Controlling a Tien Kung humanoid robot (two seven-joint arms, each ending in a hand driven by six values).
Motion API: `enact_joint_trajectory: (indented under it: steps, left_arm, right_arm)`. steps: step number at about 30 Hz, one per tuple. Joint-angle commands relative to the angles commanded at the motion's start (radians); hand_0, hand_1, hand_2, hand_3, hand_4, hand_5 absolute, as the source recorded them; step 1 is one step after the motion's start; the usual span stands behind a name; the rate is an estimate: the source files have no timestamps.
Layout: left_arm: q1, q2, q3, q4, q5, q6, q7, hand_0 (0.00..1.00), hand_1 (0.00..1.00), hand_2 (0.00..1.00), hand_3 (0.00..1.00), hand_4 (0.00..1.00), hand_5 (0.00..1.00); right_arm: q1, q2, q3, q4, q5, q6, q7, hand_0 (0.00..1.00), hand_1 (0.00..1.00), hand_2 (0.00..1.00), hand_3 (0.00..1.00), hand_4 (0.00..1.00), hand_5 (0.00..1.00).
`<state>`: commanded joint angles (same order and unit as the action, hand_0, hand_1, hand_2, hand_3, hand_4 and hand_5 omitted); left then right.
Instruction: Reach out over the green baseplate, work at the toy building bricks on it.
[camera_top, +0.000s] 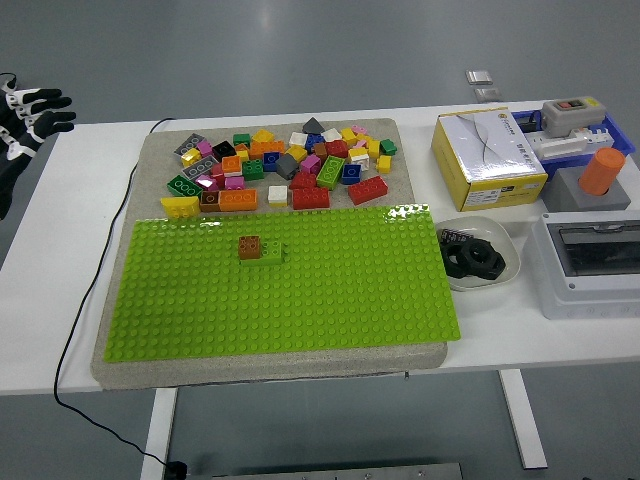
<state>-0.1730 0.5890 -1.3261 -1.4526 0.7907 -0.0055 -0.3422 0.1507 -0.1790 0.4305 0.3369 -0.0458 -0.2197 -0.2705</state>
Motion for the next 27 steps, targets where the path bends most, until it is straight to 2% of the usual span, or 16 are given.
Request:
enact_joint_trajectory:
  steps: [5,7,14,20,27]
  left_arm:
    - [0.023,0.005,-0.019,0.021,-0.179,-0.006,0.011,0.669,0.649,0.654,0.667,0.813,0.544]
    - [0.032,0.007,-0.021,0.026,-0.26,-0.004,0.025,0.666,0.645,0.62,0.629,0.819,0.548]
    - [0.044,0.019,-0.01,0.045,-0.497,0.011,0.092,0.663,0.643,0.619,0.632,0.821,0.559]
    - [0.045,0.02,-0.003,0.053,-0.625,0.017,0.115,0.664,0.643,0.618,0.638,0.822,0.571]
    - [0.041,0.016,0.003,0.055,-0.648,0.018,0.125,0.663,0.643,0.621,0.639,0.82,0.574]
  right_arm:
    - [0.0,0.011,0.015,0.002,-0.03,0.004,-0.02,0.679,0.665,0.735,0.773,0.89,0.966]
    - [0.001,0.015,0.023,0.002,-0.045,0.005,-0.03,0.68,0.666,0.738,0.774,0.888,0.963]
    - [-0.002,0.021,0.035,0.004,-0.065,0.004,-0.045,0.687,0.67,0.753,0.776,0.884,0.959]
    - [-0.005,0.02,0.035,0.004,-0.063,0.003,-0.042,0.688,0.671,0.754,0.776,0.881,0.956]
    - [-0.003,0.017,0.028,0.002,-0.047,0.002,-0.034,0.684,0.671,0.751,0.775,0.88,0.955]
